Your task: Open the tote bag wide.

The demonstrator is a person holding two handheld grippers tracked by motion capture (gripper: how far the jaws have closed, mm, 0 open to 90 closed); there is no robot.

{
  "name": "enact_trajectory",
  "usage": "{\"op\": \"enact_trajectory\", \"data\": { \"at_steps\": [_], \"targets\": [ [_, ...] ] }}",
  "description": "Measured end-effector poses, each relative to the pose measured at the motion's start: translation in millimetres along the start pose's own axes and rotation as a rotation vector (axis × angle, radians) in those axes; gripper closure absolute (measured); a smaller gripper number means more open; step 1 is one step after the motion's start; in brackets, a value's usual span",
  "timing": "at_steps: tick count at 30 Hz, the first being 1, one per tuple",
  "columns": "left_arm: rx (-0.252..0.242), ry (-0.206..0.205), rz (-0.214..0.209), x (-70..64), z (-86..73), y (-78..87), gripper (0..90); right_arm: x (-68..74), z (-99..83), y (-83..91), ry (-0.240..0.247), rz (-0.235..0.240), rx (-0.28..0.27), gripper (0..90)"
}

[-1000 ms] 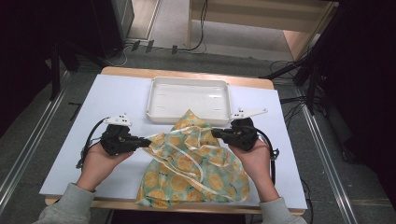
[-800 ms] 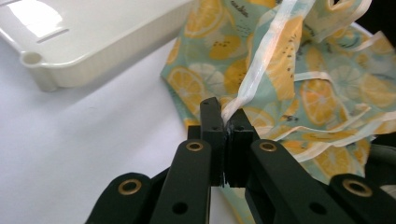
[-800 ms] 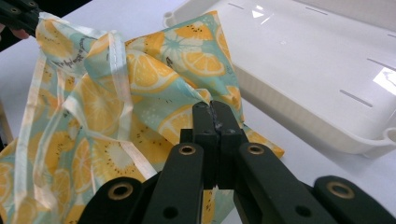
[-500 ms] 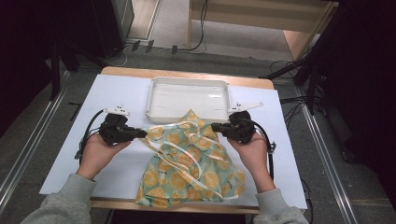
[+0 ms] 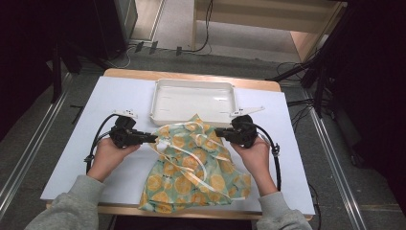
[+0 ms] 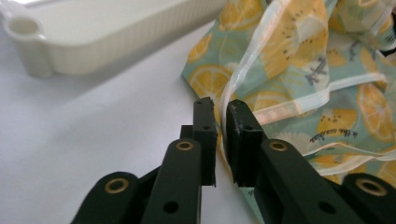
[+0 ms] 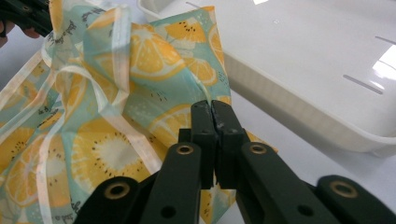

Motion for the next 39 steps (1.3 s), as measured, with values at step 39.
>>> {"op": "enact_trajectory", "data": {
  "at_steps": [39],
  "targets": [
    [0.026,-0.115,-0.02,-88.5,17.2,0.1,48.3,39.7,-28.2,53.7,0.067,-0.004,-0.067,69.0]
  ]
}}
Point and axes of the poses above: each handheld gripper's, and its own axes: y roughly backward along the jaws, z roughly out of its top, x roughly to its left, the point moved 10 cm from there along -y, roughly forward along the jaws, and after that the axes turned 3 degrees about -y, right-handed, at the moved point
